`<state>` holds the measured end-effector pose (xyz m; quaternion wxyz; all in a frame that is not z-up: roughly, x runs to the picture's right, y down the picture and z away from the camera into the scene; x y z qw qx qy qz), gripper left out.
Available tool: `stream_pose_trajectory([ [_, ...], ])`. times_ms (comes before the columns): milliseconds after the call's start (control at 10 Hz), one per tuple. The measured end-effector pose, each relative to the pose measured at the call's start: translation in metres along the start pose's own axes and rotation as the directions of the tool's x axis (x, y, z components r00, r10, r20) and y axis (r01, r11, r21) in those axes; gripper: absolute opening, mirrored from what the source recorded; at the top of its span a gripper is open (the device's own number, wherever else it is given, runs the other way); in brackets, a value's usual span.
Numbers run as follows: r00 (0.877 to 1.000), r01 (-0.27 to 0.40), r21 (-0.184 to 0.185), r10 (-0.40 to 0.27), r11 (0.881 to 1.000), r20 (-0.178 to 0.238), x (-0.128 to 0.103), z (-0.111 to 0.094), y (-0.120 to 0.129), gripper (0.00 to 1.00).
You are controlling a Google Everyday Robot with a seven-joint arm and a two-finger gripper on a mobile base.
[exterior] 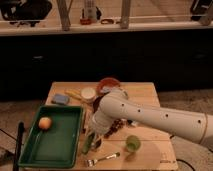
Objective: Place pepper in metal cup
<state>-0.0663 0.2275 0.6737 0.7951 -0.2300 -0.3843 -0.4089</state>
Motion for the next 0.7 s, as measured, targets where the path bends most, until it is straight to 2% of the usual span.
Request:
stream_pose_trajectory([
  [200, 1.000, -0.017, 0.004, 0.017, 1.000, -0.012, 0.0020, 0.0024, 0.0019, 0.18],
  [600, 0.999, -0.028, -0.007, 0.027, 1.000, -0.023, 0.0045, 0.0071, 0.0035, 0.57],
  [700, 0.999, -0.026, -0.007, 0.026, 1.000, -0.022, 0.0055, 0.0085, 0.0048, 0.70],
])
